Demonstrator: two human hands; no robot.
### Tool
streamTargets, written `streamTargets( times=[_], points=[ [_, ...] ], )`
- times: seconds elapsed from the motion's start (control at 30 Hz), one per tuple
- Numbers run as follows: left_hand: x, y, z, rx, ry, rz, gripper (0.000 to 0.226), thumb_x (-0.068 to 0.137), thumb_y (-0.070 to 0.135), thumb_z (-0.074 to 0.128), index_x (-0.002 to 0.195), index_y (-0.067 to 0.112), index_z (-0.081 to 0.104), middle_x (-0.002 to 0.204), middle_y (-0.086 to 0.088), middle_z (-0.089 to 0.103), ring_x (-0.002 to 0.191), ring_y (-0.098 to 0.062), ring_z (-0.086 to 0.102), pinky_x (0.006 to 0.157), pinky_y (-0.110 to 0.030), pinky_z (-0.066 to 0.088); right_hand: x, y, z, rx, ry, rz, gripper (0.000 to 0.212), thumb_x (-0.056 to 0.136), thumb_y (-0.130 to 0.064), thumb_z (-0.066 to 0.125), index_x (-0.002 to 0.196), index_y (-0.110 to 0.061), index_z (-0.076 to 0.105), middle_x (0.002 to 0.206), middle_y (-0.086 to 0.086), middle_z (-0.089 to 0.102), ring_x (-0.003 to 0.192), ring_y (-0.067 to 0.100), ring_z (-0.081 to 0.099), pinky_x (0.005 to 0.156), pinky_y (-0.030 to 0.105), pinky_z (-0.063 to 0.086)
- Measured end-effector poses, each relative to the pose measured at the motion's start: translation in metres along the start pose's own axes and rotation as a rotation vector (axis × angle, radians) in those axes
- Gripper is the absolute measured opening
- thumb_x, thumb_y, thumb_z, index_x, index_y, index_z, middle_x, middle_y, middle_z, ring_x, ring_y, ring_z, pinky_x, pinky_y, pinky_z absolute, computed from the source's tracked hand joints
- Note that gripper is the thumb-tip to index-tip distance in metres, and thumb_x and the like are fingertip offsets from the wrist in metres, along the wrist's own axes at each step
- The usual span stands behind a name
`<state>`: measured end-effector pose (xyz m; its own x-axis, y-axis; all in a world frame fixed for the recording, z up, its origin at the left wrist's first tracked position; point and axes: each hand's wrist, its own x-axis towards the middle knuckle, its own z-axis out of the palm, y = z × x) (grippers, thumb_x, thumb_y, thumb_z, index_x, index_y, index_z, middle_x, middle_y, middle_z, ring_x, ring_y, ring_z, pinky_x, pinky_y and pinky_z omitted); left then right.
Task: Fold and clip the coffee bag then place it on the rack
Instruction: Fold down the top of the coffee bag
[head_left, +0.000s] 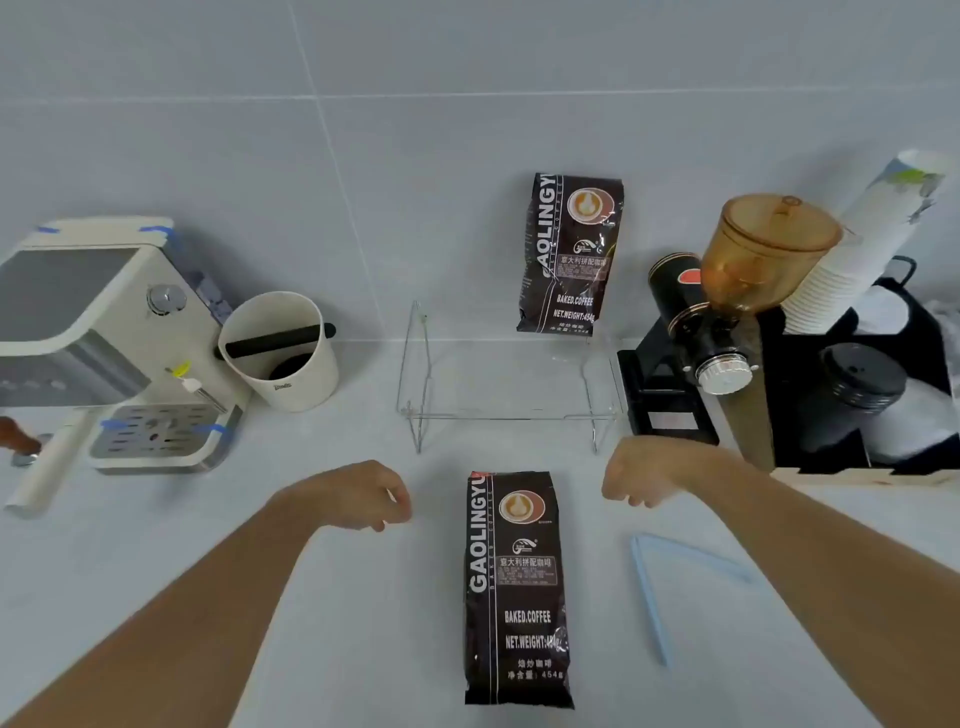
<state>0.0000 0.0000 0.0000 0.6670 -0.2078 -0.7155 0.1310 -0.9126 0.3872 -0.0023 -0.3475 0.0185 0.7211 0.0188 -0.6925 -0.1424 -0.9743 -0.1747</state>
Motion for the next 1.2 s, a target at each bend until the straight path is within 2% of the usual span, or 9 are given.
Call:
streamTargets(
  times=[0.17, 0.3, 0.4, 0.53, 0.67, 0.77, 0.87, 0.97, 1.2],
  points=[
    [0.009, -0.013, 0.027, -0.132, -0.057, -0.025, 0.015, 0.078, 0.035, 0.063, 0.088, 0.027, 0.070, 0.096, 0.002, 0.072, 0.085, -0.009, 0.071, 0.069, -0.022, 0.052, 0.011, 0.012, 0.037, 0.149, -0.078, 0.048, 0.007, 0.083, -0.024, 0.061, 0.079, -0.019, 0.064, 0.068, -0.005, 0.066, 0.057, 0.008, 0.060, 0.056, 0.023, 0.050],
    [0.018, -0.008, 0.049, -0.357, -0.020, -0.028, 0.019, 0.084, 0.029, 0.062, 0.096, 0.018, 0.071, 0.097, -0.003, 0.073, 0.085, -0.014, 0.070, 0.074, -0.025, 0.053, 0.021, 0.012, 0.056, 0.502, -0.041, 0.074, 0.009, 0.075, -0.019, 0.061, 0.070, -0.011, 0.063, 0.073, 0.004, 0.063, 0.065, 0.017, 0.058, 0.065, 0.027, 0.048],
    [0.022, 0.002, 0.067, -0.647, 0.045, -0.037, 0.020, 0.088, 0.024, 0.061, 0.098, 0.009, 0.070, 0.095, -0.009, 0.071, 0.084, -0.019, 0.067, 0.081, -0.031, 0.053, 0.025, 0.007, 0.070, 0.885, -0.027, 0.065, 0.023, 0.080, -0.022, 0.065, 0.088, -0.001, 0.071, 0.084, 0.006, 0.067, 0.073, 0.018, 0.061, 0.071, 0.027, 0.052],
    [0.028, 0.016, 0.089, -0.930, 0.135, -0.092, 0.013, 0.091, 0.023, 0.059, 0.089, 0.014, 0.068, 0.104, -0.015, 0.071, 0.091, -0.025, 0.065, 0.091, -0.037, 0.050, 0.029, -0.003, 0.089, 1.156, -0.033, 0.046, 0.031, 0.086, -0.030, 0.064, 0.102, -0.004, 0.068, 0.106, 0.012, 0.070, 0.090, 0.022, 0.065, 0.085, 0.031, 0.053],
    [0.035, 0.028, 0.100, -1.078, 0.123, -0.118, 0.027, 0.088, 0.032, 0.059, 0.100, 0.011, 0.071, 0.114, -0.011, 0.072, 0.104, -0.025, 0.066, 0.096, -0.038, 0.047, 0.032, -0.016, 0.099, 1.319, -0.054, 0.021, 0.023, 0.089, -0.027, 0.061, 0.098, -0.008, 0.071, 0.098, 0.011, 0.073, 0.089, 0.023, 0.066, 0.092, 0.036, 0.050],
    [0.039, 0.039, 0.103, -1.121, 0.064, -0.077, 0.033, 0.088, 0.035, 0.056, 0.103, 0.010, 0.072, 0.105, -0.009, 0.076, 0.094, -0.020, 0.068, 0.094, -0.038, 0.048, 0.034, -0.025, 0.100, 1.380, -0.034, 0.002, 0.020, 0.091, -0.019, 0.058, 0.100, -0.006, 0.071, 0.094, 0.013, 0.075, 0.083, 0.024, 0.066, 0.089, 0.036, 0.052],
    [0.042, 0.047, 0.102, -1.175, 0.097, -0.089, 0.029, 0.093, 0.029, 0.052, 0.101, 0.008, 0.069, 0.100, -0.012, 0.077, 0.082, -0.021, 0.070, 0.074, -0.031, 0.053, 0.038, -0.032, 0.100, 1.382, 0.013, 0.013, 0.020, 0.090, -0.014, 0.059, 0.103, -0.004, 0.070, 0.100, 0.017, 0.075, 0.080, 0.023, 0.069, 0.086, 0.036, 0.055],
    [0.043, 0.049, 0.100, -1.209, 0.117, -0.099, 0.026, 0.093, 0.027, 0.052, 0.097, 0.008, 0.069, 0.094, -0.013, 0.077, 0.076, -0.021, 0.071, 0.068, -0.031, 0.054, 0.039, -0.034, 0.101, 1.354, 0.027, 0.008, 0.020, 0.090, -0.014, 0.060, 0.101, -0.002, 0.071, 0.095, 0.017, 0.075, 0.076, 0.022, 0.068, 0.083, 0.037, 0.055],
    [0.029, 0.057, 0.088, -1.242, 0.141, -0.003, 0.025, 0.090, 0.025, 0.058, 0.091, 0.003, 0.071, 0.087, -0.011, 0.078, 0.076, -0.022, 0.072, 0.076, -0.035, 0.056, 0.025, -0.041, 0.096, 1.136, 0.234, -0.077, 0.025, 0.087, -0.025, 0.063, 0.073, -0.005, 0.066, 0.067, 0.007, 0.065, 0.063, 0.017, 0.059, 0.059, 0.029, 0.043]
  ],
)
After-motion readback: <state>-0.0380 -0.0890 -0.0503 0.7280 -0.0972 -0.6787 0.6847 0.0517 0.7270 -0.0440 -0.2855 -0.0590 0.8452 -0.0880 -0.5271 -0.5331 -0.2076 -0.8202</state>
